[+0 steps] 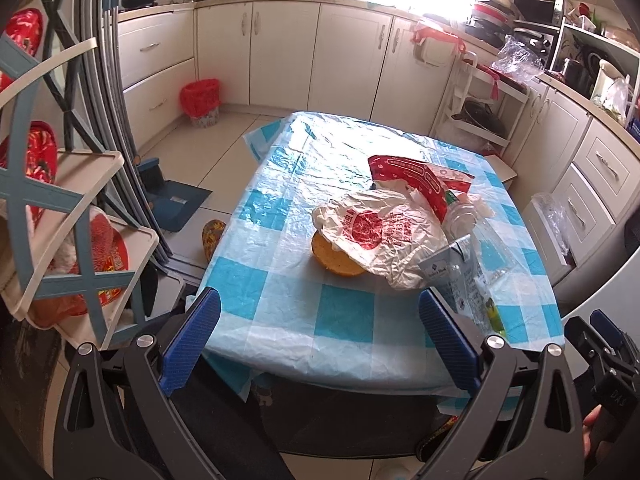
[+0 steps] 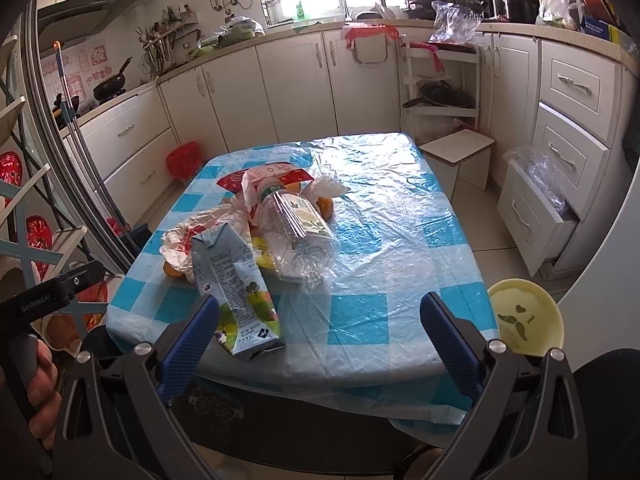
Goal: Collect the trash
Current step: 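Reach the right gripper to the clear plastic bottle and close on it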
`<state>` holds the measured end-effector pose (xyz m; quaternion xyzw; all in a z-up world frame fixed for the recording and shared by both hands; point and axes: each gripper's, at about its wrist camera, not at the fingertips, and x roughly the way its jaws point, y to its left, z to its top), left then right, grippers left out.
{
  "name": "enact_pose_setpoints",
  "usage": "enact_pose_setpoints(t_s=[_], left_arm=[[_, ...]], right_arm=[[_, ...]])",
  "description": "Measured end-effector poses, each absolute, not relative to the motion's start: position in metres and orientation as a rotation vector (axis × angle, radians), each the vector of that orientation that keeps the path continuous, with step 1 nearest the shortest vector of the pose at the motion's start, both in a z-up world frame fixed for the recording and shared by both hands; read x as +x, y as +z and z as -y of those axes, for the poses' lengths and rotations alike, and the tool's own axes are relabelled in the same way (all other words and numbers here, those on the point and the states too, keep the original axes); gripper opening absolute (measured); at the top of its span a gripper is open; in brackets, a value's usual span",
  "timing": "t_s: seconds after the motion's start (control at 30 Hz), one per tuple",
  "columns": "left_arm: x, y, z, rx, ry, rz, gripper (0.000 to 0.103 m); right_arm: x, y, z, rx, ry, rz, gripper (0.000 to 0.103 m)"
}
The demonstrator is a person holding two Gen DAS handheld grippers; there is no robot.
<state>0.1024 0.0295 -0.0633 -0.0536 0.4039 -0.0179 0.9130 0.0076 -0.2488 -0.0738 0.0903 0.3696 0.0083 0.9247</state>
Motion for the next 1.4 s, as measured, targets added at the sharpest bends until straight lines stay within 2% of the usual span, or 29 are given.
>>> enact_pose_setpoints(t_s=[0.37,0.53,0.77,0.87,0.93,1.07,1.17,1.23,1.33,1.4], left_arm=[[0.155,-0.070,-0.020,-0.083,-0.028,-0.838,0.095],[0.197,-0.063,0.009,0.164,-0.184,-0.734,0.095],[0.279,-0.072,0.036,0.438,-0.455,-0.741,0.093],[0.298,-0.080,0.053,0.531,-0.556,-0.759,0.085],[0.311,-0.087,0.064,0.574,-0.609,-0.786,0.073],[0.327,-0.102,0.082,0.629,-0.698,-0.841,0.061],[0.334,-0.115,0.092,0.680,-0.735,-0.886,0.047],[0.337,-0.123,0.100,0.707,-0.745,-0.933,0.025],[0.339,-0.130,0.103,0.714,-0.732,-0.972,0.008],[0.341,-0.129,0.098,0.665,-0.724,-0.988,0.002]], right_arm=[[0.074,-0.093,0.260,0.229,0.090,-0.835,0.096],[0.098,-0.105,0.264,0.248,0.124,-0.882,0.096],[0.111,-0.122,0.280,0.333,0.161,-0.917,0.096],[0.116,-0.131,0.286,0.376,0.172,-0.941,0.096],[0.118,-0.132,0.288,0.393,0.185,-0.945,0.096],[0.122,-0.133,0.290,0.413,0.201,-0.949,0.096],[0.126,-0.134,0.288,0.417,0.214,-0.950,0.096],[0.128,-0.135,0.287,0.419,0.224,-0.953,0.096],[0.131,-0.136,0.287,0.421,0.235,-0.954,0.096],[0.133,-0.136,0.287,0.424,0.241,-0.955,0.096]])
